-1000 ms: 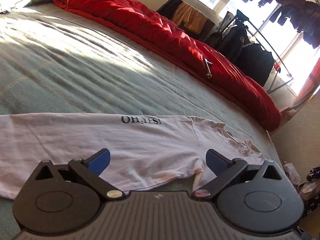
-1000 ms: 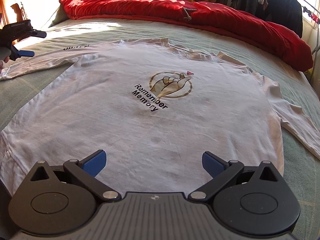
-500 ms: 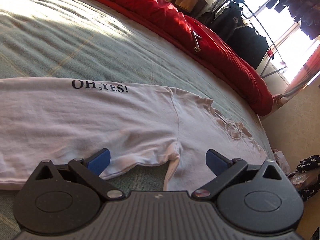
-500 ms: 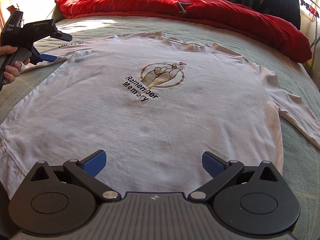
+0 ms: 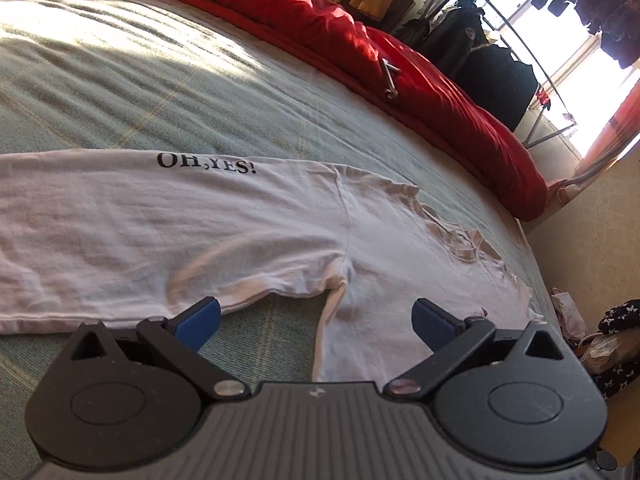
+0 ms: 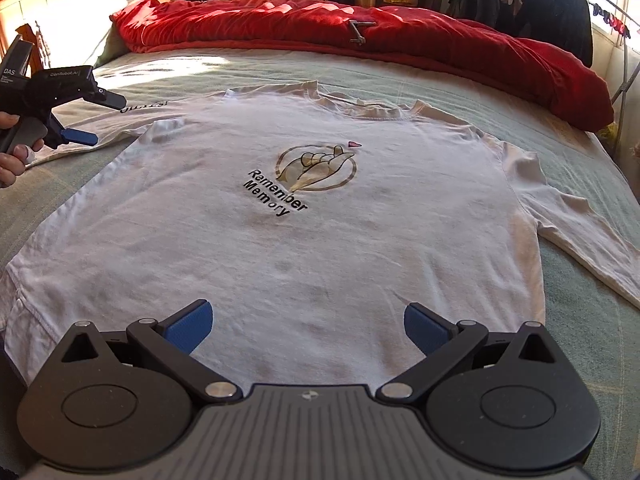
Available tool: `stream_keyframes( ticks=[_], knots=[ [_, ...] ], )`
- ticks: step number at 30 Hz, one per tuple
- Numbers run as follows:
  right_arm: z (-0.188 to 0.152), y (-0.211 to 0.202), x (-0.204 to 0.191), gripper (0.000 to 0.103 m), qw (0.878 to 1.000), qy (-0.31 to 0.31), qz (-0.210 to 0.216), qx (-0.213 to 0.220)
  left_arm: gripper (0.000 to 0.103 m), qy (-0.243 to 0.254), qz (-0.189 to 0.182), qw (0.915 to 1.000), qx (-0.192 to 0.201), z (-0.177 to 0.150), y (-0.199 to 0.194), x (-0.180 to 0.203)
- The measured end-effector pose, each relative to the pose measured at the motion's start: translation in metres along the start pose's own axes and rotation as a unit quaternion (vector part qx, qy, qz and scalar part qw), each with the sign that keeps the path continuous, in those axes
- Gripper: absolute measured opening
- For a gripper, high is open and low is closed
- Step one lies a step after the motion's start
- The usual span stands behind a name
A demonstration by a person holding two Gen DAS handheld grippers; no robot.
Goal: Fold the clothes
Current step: 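Move the open left gripper back over the shirt hem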
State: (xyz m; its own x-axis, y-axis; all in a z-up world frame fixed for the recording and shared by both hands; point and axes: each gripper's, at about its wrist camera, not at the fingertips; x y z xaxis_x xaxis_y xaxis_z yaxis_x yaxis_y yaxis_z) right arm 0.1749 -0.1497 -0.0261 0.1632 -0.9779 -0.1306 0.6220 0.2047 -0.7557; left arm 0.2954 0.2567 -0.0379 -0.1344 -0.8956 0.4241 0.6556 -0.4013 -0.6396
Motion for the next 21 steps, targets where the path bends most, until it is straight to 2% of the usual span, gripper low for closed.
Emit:
stream_keyframes(
  ticks=[1, 5, 9, 12, 14, 17, 21],
  knots=[
    [0.0, -0.001, 0.002, 0.103, 1.0, 0.004, -0.001, 0.001, 0.101, 0.008, -0.019, 0.9998, 0.006, 0.0, -0.004, 0.011],
    [-0.003, -0.004, 0.004, 0.103, 1.0, 0.015, 0.003, 0.001, 0.101, 0.048, -0.057, 0.9972, 0.009, 0.005, 0.0, 0.046],
    [-0.008, -0.013, 0.002, 0.103, 1.0, 0.006, 0.009, 0.007, 0.101, 0.045, -0.075, 0.9961, -0.009, -0.002, 0.03, 0.06],
    [-0.009, -0.019, 0.007, 0.103, 1.0, 0.011, 0.005, 0.01, 0.101, 0.03, -0.05, 0.9979, -0.027, -0.013, 0.051, 0.054],
    [-0.009, -0.024, 0.012, 0.103, 1.0, 0.016, 0.002, 0.015, 0.101, 0.022, -0.045, 0.998, -0.037, -0.022, 0.055, 0.048],
    [-0.01, -0.029, 0.02, 0.103, 0.999, 0.025, -0.002, 0.02, 0.101, 0.026, -0.052, 0.9977, -0.035, -0.04, 0.037, 0.046],
    [-0.015, -0.028, 0.026, 0.103, 0.999, 0.037, 0.003, 0.017, 0.101, 0.04, -0.051, 0.9965, -0.053, -0.067, 0.006, 0.05]
  ],
)
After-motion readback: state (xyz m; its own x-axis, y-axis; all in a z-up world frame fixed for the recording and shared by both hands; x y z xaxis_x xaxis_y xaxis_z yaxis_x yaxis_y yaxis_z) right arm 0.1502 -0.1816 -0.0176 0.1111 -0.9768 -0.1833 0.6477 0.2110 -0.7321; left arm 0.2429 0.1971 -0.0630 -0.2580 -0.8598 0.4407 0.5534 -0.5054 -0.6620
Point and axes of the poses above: each gripper's, at about its wrist camera, not at the fingertips, and y roughly the way its jaws point, x to its right, z to its top, and after that the axes turned 12 degrees about y, right-handed
